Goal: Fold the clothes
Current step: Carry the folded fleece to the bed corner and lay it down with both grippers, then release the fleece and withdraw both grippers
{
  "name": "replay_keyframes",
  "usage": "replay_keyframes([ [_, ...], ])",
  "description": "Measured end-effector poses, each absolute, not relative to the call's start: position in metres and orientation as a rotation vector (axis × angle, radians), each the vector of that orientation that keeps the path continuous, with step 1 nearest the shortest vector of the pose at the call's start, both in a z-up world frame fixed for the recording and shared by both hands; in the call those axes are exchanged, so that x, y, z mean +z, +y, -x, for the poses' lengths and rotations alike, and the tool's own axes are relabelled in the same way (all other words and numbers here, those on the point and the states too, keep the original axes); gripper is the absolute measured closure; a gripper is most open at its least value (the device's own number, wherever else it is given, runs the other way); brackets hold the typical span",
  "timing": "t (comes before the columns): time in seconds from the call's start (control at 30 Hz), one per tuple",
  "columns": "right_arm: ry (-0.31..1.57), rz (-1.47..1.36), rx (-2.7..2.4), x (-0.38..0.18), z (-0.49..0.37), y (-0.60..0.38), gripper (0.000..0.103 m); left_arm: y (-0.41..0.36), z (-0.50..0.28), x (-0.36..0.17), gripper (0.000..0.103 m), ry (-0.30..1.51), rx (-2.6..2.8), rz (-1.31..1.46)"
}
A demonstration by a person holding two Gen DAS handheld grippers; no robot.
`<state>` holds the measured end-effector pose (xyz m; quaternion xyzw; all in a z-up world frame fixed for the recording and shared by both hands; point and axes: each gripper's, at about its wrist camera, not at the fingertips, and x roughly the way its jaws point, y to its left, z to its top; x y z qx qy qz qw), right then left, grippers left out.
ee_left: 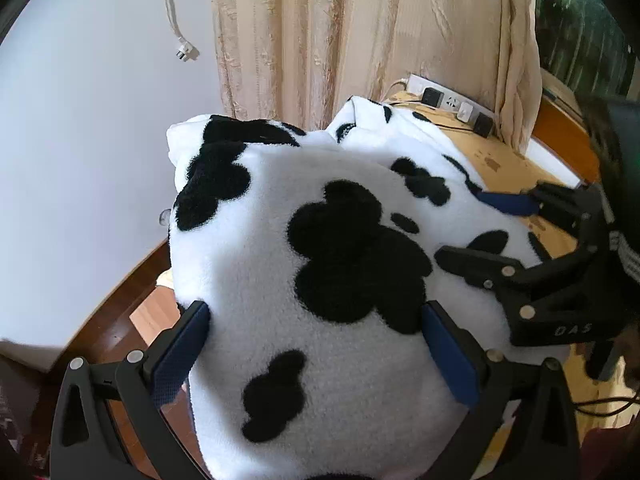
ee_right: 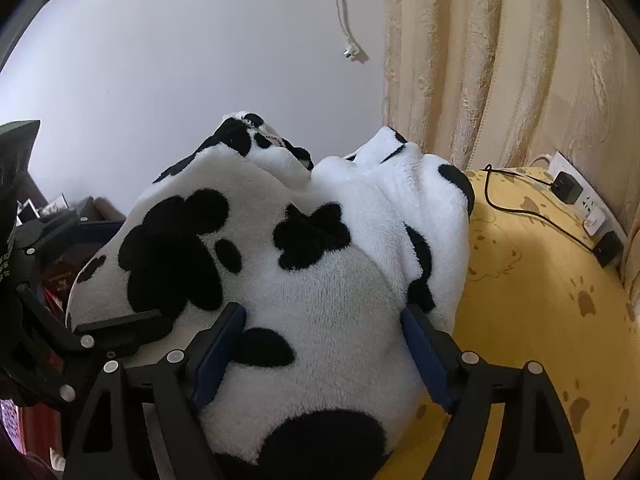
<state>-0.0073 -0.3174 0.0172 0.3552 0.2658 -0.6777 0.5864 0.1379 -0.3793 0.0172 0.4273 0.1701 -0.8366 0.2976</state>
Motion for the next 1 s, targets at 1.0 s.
replay_keyframes([
  [1.0,0.389,-1.008,-1.771,0.079,-0.039,-0.135,0.001,-0.237,-0.161,0.065,0.000,0.236,-1.871,-1.255],
])
